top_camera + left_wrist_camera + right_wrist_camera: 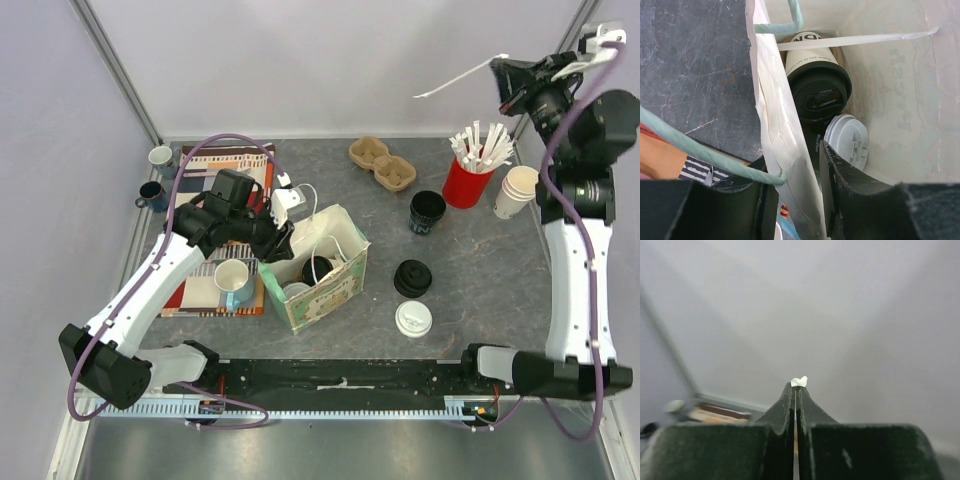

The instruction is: Pack the takeout coffee

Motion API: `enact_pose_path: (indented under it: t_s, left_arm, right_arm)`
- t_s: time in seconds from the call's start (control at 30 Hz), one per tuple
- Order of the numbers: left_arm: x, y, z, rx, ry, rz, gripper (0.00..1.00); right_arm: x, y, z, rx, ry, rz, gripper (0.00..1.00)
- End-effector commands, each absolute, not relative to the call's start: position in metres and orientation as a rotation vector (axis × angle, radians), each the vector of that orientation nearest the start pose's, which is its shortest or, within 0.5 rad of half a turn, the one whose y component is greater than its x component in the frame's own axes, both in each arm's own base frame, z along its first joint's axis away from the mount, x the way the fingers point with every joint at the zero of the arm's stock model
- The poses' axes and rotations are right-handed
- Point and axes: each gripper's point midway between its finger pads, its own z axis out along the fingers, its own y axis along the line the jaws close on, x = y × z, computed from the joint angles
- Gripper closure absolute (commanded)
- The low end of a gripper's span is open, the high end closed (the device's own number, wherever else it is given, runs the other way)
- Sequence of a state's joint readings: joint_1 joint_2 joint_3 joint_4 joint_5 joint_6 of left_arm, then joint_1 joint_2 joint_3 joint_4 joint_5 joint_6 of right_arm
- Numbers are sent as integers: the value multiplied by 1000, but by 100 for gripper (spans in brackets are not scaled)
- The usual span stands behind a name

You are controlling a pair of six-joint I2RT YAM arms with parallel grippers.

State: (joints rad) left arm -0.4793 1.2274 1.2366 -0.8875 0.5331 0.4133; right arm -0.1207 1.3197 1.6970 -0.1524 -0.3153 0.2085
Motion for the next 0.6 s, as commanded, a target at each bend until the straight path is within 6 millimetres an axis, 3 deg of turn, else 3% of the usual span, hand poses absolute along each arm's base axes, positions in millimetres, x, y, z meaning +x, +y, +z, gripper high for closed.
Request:
enact_pose_path:
  t_s: [0.0, 0.03, 0.07, 0.13, 0.17, 0.27, 0.37, 0.57]
  left_arm:
    - [232, -200, 235, 1262, 1985, -629, 58]
    - [231, -200, 236, 1262, 1985, -629, 58]
    - [231, -199, 236, 1263, 1983, -626, 58]
    - [232, -199, 235, 1263, 1983, -620, 58]
    - [232, -198, 235, 1261, 1988, -616, 58]
    - [231, -197, 236, 1259, 1987, -610, 58]
    - [231, -197, 236, 1259, 1981, -608, 58]
    - [231, -196, 234, 1269, 1981, -605, 58]
  right_arm:
    - [330, 131, 557, -437, 1187, 828, 100]
    - [318, 145, 551, -503, 1195, 883, 100]
    - [302, 176, 537, -599, 1208, 967, 100]
    - [276, 203, 521, -747, 1199, 1031, 100]
    - [254, 225, 502, -852, 1216, 1118, 100]
    - [227, 247, 485, -948, 1211, 1176, 100]
    - [220, 261, 466, -981, 1264, 1179, 100]
    - [227, 294, 427, -1012, 1373, 1191, 100]
